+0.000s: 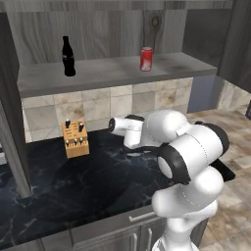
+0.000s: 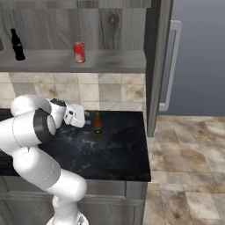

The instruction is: Sort all alcoholic drinks to one cabinet, and non-alcoholic drinks to the other.

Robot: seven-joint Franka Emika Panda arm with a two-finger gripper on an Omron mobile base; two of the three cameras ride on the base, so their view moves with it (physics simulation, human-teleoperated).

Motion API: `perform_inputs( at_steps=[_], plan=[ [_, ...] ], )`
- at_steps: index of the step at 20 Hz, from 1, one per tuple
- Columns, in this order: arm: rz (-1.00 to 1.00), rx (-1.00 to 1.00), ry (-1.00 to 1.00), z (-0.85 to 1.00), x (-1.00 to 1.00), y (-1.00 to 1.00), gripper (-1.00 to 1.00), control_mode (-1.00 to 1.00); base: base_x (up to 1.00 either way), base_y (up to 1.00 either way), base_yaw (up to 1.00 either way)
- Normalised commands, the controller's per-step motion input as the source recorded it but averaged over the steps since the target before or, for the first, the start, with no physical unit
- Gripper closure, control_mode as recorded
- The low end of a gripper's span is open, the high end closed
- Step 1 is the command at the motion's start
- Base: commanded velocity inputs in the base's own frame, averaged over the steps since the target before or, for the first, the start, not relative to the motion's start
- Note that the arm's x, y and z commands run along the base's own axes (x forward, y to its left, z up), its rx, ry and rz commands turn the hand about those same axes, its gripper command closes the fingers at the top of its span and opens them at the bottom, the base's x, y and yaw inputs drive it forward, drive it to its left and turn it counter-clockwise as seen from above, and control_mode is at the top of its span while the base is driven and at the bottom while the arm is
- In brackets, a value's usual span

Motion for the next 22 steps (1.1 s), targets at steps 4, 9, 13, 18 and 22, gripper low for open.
perform_inputs(
  at_steps=[4, 9, 13, 18, 22],
  plan=[
    [0.0, 0.0, 0.0, -0.21, 0.29, 0.0, -1.0, -1.0, 0.0, 0.0, 0.0],
    [0.0, 0.0, 0.0, -0.16, 0.28, -0.01, -1.0, -1.0, 0.0, 0.0, 0.0],
    [0.0, 0.0, 0.0, -0.12, 0.18, -0.05, -1.0, -1.0, 0.0, 0.0, 0.0],
    [0.0, 0.0, 0.0, -0.01, 0.01, -0.14, -1.0, -1.0, 0.0, 0.0, 0.0],
    [-0.01, 0.0, 0.0, 0.0, 0.02, -0.19, -1.0, -1.0, 0.0, 0.0, 0.0]
  ],
)
